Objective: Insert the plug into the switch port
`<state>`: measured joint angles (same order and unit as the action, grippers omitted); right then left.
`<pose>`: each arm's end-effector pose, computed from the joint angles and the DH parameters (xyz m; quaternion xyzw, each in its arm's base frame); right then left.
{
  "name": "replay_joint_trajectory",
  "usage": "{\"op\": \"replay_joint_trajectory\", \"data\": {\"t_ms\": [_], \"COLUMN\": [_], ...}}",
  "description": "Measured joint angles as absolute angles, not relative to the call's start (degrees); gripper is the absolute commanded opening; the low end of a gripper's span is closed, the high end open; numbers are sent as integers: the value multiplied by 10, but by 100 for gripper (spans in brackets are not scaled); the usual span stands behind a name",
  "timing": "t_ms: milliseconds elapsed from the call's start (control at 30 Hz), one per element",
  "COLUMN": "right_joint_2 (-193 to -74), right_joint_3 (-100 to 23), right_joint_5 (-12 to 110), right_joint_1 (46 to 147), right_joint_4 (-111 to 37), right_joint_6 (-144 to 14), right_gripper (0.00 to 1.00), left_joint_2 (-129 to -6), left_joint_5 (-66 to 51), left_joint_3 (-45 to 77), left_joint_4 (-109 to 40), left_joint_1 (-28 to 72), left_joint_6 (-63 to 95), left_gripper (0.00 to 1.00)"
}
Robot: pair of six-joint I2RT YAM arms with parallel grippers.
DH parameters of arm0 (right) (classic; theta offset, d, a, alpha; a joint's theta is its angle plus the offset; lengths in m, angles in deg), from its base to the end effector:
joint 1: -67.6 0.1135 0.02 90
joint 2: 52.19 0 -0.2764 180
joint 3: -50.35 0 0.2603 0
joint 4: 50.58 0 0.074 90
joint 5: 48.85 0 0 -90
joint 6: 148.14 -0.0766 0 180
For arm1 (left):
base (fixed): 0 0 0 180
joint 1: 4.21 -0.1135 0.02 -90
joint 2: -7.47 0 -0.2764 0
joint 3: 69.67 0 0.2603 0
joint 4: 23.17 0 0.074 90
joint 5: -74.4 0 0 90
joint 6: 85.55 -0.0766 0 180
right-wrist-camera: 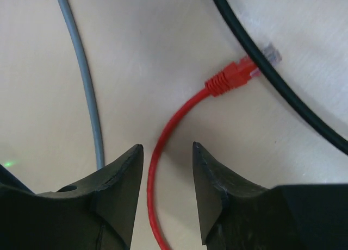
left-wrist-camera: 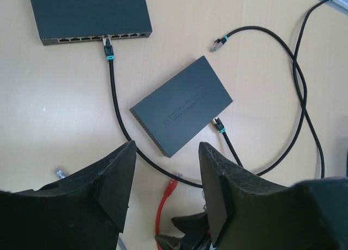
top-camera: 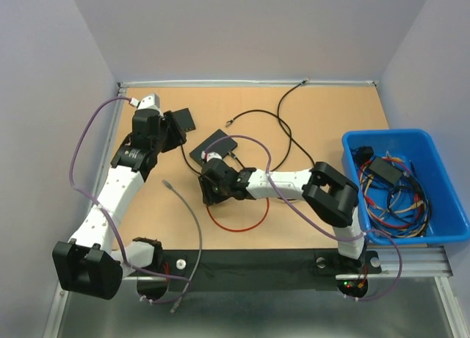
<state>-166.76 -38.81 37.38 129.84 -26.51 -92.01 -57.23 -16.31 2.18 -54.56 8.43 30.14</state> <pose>0.2223 0.4116 0.1388 -0.2187 0.9118 0.2368 0.2543 0.2905 -0.0642 0.3340 -0.0988 0.8340 -0.1733 0.5145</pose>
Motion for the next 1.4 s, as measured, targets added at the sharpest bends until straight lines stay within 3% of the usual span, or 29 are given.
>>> {"op": "replay_joint_trajectory", "data": {"t_ms": [300,500,867,1133,1400], "right_joint_2": [-1699,-1718,-1778,-1798,-1784], "right_joint_3": [-432,-465,-571,-601,-578], "right_joint_5": [355,324,237,216,213], "right_joint_1": [1303,1315,1356,1369,1372], "right_joint_4": [-256,-228,-137,-115,-118], "right_joint_6": [-932,-936,-936,-949,-959], "right_gripper": [46,40,26,2,0], "left_joint_2": [-532,-529,-520,-512,-512], "left_joint_5": [-166,-166,-161,-161,-161], "left_joint_3": [3,1,-16,-32,-43], "left_joint_4": [-559,-560,-557,-554,-552], "left_joint_1": [84,84,84,84,84], "left_joint_6": [301,301,300,296,295], "left_gripper": [61,61,61,61,61]}}
